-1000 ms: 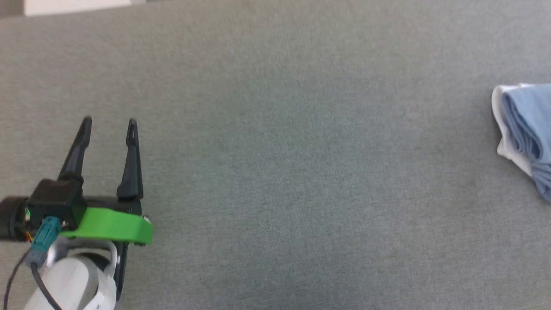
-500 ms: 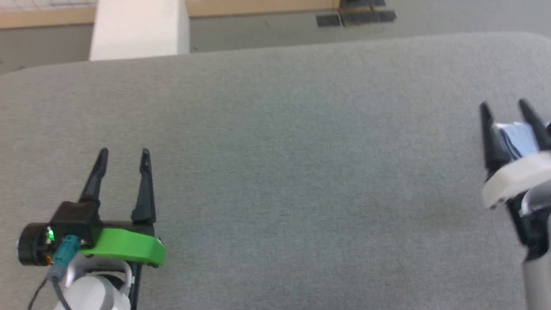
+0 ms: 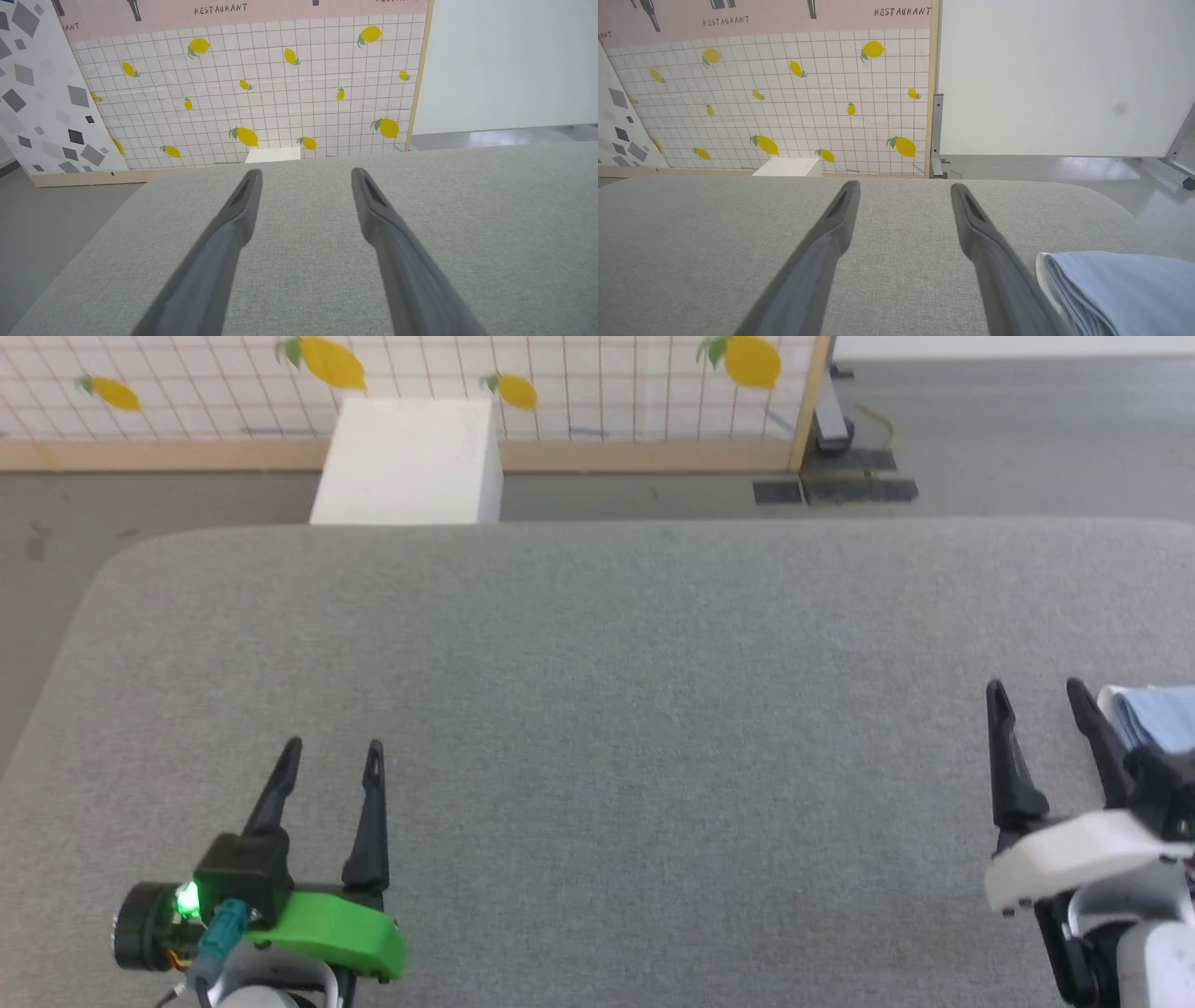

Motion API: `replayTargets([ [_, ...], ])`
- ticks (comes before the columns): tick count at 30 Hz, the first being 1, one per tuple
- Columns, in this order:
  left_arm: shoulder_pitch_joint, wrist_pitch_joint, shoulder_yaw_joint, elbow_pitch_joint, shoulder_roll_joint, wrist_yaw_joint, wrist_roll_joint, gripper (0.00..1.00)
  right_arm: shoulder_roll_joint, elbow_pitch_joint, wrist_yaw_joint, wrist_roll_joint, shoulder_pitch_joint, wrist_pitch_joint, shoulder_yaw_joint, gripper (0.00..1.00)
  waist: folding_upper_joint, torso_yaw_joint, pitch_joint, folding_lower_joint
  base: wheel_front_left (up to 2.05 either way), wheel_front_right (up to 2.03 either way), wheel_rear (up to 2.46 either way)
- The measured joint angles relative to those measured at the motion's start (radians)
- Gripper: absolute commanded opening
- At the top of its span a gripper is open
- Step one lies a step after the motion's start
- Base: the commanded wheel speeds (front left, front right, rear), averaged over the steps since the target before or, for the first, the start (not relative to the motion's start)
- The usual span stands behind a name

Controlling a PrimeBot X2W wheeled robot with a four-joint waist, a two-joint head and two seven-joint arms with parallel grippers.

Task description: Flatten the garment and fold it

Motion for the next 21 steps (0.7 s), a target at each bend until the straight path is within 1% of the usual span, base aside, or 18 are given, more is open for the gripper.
replayTargets([
  [3,0.009,-0.015,-0.004,0.025,-0.015,-0.002,0.0,1.0,0.007,0.002,0.0,-0.031,0.031,-0.048,-0.015,1.0,0.0,0.009,-0.024,0.0,0.0,0.0,0.0],
  [6,0.02,-0.029,-0.011,0.045,-0.033,-0.014,-0.001,1.0,0.007,0.024,0.0,-0.012,0.059,-0.097,-0.028,1.0,0.0,0.015,-0.046,0.0,0.0,0.0,0.0],
  [12,0.063,-0.04,-0.013,0.077,-0.06,-0.028,-0.002,1.0,0.007,0.083,0.0,-0.013,0.123,-0.147,-0.039,1.0,0.0,0.023,-0.086,0.0,0.0,0.0,0.0],
  [17,0.096,-0.043,-0.001,0.078,-0.066,-0.036,0.008,1.0,0.007,0.102,0.0,-0.025,0.135,-0.176,-0.036,1.0,0.0,0.023,-0.107,0.0,0.0,0.0,0.0],
  [21,0.103,-0.044,0.015,0.074,-0.067,-0.054,0.021,1.0,0.007,0.112,0.0,-0.028,0.135,-0.184,-0.023,1.0,0.0,0.023,-0.111,0.0,0.0,0.0,0.0],
])
